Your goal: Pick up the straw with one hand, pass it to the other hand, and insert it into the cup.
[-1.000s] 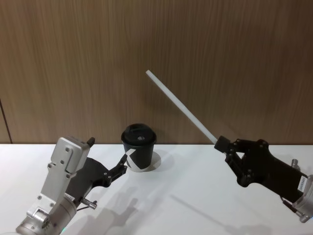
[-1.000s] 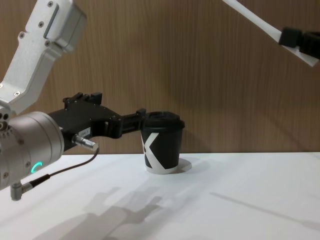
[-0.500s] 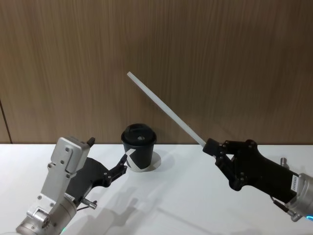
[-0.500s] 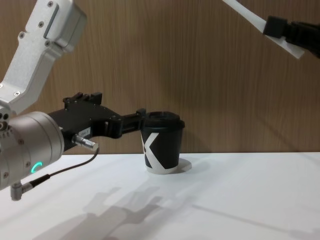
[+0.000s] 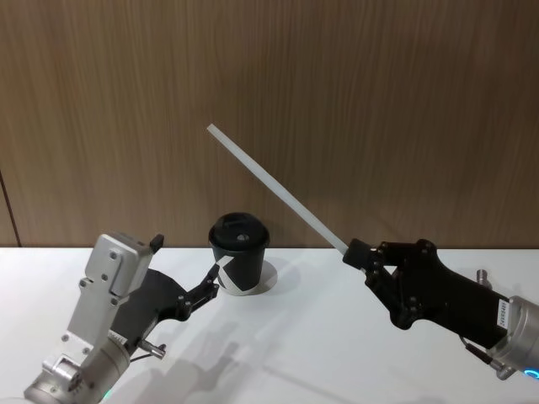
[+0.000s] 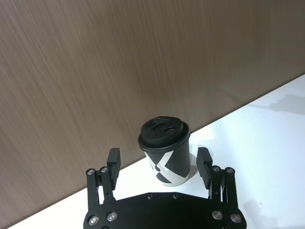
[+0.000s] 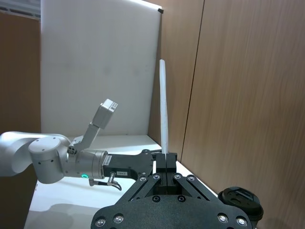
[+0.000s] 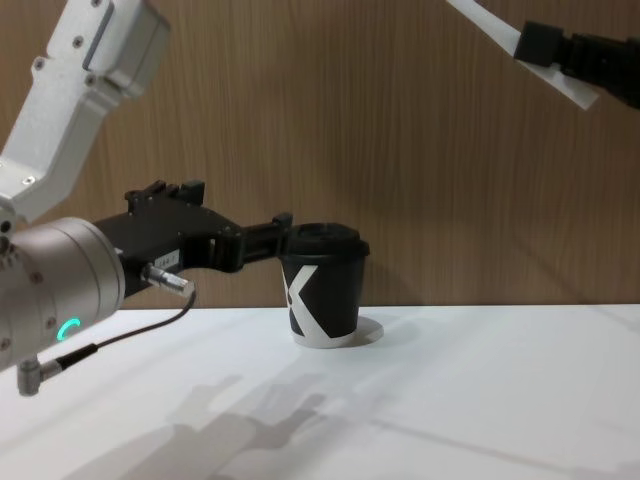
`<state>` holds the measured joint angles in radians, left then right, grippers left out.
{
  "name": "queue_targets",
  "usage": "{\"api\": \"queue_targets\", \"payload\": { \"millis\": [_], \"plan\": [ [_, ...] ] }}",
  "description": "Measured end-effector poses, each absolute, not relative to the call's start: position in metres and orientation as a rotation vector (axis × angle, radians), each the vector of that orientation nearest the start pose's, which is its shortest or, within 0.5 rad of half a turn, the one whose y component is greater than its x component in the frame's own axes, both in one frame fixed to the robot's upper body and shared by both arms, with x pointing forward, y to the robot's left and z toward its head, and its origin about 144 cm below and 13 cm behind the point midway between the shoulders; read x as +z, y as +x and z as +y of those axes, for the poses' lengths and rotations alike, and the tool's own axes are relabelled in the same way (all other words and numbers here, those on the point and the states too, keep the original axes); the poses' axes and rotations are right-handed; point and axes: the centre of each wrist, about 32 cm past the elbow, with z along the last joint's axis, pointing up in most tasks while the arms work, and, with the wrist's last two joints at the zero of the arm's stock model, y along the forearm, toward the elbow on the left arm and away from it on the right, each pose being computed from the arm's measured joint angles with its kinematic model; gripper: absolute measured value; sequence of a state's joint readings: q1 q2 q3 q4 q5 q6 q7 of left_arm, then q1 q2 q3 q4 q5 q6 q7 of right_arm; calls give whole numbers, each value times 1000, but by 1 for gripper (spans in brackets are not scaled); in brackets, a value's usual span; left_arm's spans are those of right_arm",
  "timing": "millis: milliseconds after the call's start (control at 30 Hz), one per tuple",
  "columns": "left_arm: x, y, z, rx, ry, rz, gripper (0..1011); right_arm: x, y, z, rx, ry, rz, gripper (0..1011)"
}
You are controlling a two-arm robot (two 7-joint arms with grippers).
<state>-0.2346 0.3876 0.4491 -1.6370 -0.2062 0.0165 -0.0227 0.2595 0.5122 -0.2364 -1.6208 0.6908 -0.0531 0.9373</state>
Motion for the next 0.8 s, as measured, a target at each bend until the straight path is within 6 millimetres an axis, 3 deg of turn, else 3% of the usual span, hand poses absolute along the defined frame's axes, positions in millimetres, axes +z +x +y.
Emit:
{"api": "queue_targets", "payload": {
  "millis": [267, 800],
  "plan": [
    [1224, 486, 208, 1066, 47, -272, 999, 1249, 513, -298, -380, 222, -156, 5],
    [1275, 466, 228, 924, -10, -369, 1000, 1250, 514, -298, -374, 223, -154, 5]
  ]
}}
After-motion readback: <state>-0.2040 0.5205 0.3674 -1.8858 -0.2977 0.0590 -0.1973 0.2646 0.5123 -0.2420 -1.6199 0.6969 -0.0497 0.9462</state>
